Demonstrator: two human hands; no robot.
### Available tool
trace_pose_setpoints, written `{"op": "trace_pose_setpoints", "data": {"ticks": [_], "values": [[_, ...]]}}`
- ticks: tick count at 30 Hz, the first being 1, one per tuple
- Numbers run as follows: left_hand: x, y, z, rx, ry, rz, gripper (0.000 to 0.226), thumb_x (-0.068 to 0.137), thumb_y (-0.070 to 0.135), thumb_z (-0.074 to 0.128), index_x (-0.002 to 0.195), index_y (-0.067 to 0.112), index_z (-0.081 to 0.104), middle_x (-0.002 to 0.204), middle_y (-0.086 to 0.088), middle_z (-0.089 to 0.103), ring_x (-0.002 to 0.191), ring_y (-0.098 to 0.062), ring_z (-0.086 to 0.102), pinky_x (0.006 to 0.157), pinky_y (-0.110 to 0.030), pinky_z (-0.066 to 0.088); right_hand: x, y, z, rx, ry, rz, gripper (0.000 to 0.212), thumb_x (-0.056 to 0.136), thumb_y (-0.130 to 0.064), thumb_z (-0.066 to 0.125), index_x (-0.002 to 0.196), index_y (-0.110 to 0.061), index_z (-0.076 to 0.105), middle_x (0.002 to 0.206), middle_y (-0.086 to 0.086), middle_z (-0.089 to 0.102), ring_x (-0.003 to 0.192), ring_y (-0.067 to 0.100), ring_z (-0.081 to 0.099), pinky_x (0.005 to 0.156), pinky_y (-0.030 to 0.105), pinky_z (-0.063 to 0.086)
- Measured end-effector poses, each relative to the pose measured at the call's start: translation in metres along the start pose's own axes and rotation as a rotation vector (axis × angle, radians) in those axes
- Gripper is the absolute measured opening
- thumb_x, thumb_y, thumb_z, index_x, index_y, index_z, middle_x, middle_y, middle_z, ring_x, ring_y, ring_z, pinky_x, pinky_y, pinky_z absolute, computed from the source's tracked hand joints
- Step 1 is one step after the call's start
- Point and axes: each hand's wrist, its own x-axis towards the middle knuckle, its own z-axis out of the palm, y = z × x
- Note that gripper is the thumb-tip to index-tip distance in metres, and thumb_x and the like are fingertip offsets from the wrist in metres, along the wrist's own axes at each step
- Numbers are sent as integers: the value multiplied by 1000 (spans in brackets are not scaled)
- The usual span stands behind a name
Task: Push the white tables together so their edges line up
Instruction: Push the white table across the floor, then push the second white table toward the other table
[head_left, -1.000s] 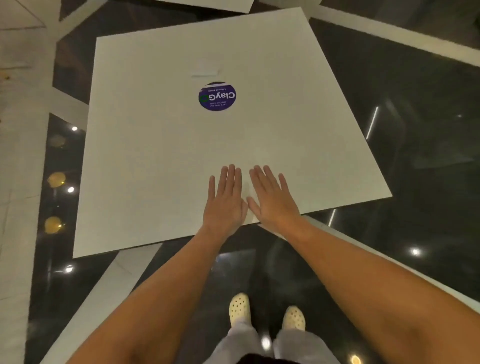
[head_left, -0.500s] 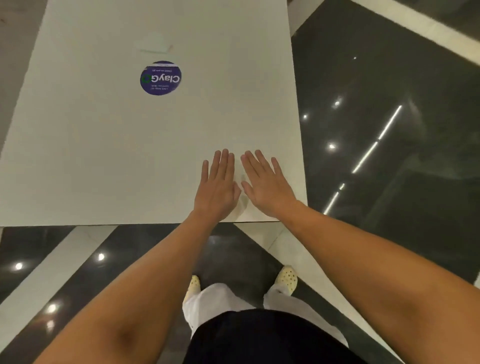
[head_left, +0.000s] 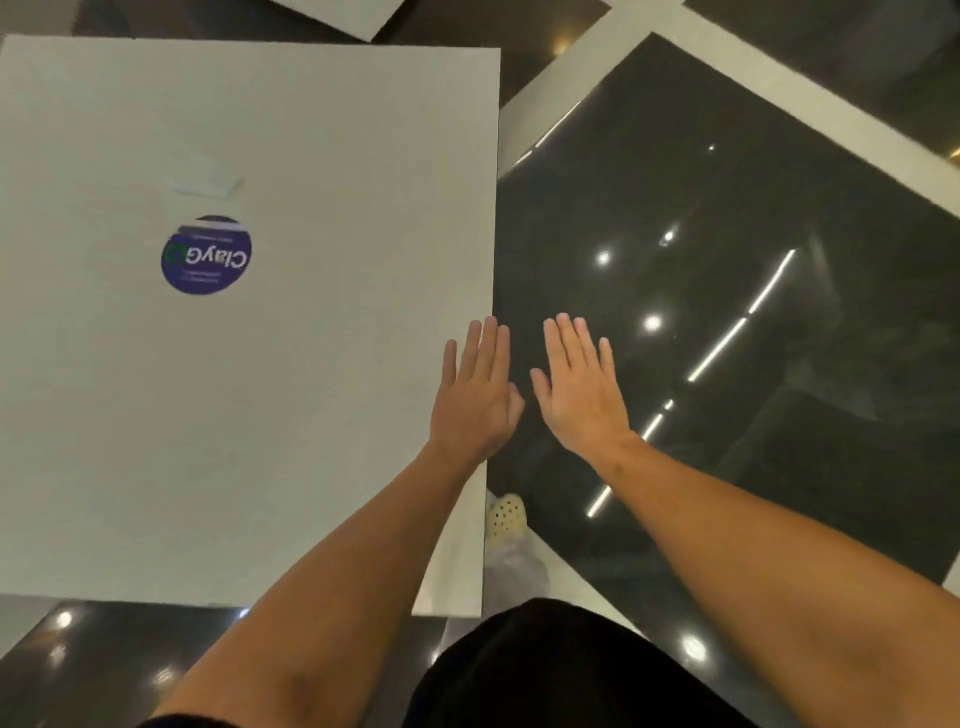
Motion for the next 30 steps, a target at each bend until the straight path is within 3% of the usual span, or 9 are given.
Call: {"op": "trace_pose_setpoints", "data": {"ticks": [4,11,18,21,26,30], "values": [[52,19,5,21,-4,69,59,92,36,35,142,7,29,150,-14,29,140,-28,10,112,-49,7,36,44,-1,67,1,76,60,97,-41,19,148,-13,4,157,9,10,144,21,1,115,44,3],[141,66,15,13,-118,47,59,94,38,25,145,8,23,153,-12,22,141,-27,8,113,-47,9,89,143,-7,63,-41,75,61,97,-44,21,144,-16,-7,157,5,6,142,17,-7,114,43,-1],[237,123,17,-2,-181,-56,63,93,40,15,146,8,3,155,-10,4,141,-23,-6,113,-44,-2,158,250,-40,-28,-132,5,66,95,-48,23,144,-15,-5,157,6,7,141,19,-7,113,45,0],[277,140,13,10,-198,-45,64,93,39,14,146,8,-3,156,-11,-2,140,-22,-15,112,-41,-8,191,276,-59,-20,-127,-19,66,95,-48,22,145,-15,-6,157,5,4,141,18,-9,113,44,-2],[357,143,8,31,-168,-58,62,94,40,16,147,9,1,155,-9,0,140,-22,-13,111,-43,-8,261,307,-79,-18,-115,-45,66,96,-46,27,145,-14,-4,157,6,5,140,17,-10,114,45,-1],[437,124,12,56,-157,-83,64,97,46,19,144,14,-10,151,-3,-13,137,-20,-22,108,-40,-15,338,325,-91,-37,-120,-51,66,96,-49,20,143,-16,-11,157,4,-1,139,16,-15,113,44,-4]]}}
